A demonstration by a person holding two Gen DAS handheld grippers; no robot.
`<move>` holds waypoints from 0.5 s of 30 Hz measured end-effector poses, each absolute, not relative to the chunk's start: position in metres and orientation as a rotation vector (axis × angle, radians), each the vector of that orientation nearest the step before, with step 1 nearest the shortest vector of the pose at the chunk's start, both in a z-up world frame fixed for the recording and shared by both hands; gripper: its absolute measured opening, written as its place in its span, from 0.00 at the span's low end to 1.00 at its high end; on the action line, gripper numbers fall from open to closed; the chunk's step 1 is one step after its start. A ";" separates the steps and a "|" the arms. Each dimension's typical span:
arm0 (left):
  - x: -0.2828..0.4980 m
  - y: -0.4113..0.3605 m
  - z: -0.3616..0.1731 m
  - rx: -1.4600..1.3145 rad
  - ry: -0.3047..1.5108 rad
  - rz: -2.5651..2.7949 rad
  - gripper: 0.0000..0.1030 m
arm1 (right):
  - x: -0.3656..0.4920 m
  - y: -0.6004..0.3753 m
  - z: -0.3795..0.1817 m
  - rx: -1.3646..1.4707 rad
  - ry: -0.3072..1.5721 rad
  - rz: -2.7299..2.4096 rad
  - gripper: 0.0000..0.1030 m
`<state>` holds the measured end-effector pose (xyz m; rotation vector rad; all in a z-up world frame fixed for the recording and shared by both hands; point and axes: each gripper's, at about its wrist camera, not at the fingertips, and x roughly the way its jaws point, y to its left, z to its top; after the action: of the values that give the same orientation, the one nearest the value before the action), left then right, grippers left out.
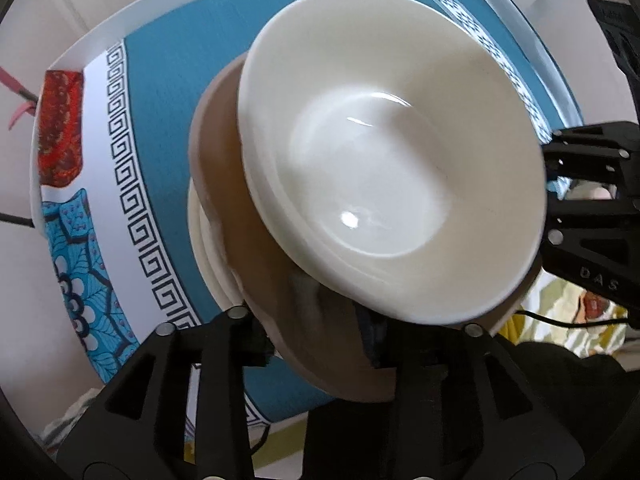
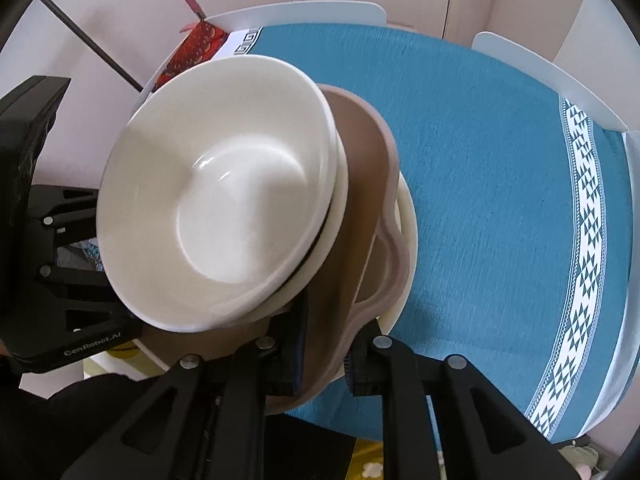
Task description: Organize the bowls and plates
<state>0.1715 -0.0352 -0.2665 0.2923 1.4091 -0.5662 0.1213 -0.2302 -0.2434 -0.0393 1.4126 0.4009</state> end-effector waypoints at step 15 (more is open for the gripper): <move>0.169 -0.033 -0.237 0.275 1.377 -0.617 0.79 | 0.122 -0.247 -0.234 0.015 1.438 0.373 0.42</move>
<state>0.1694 -0.0329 -0.2367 0.2752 1.3772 -0.6172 0.1215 -0.2466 -0.2344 0.0152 1.4383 0.3730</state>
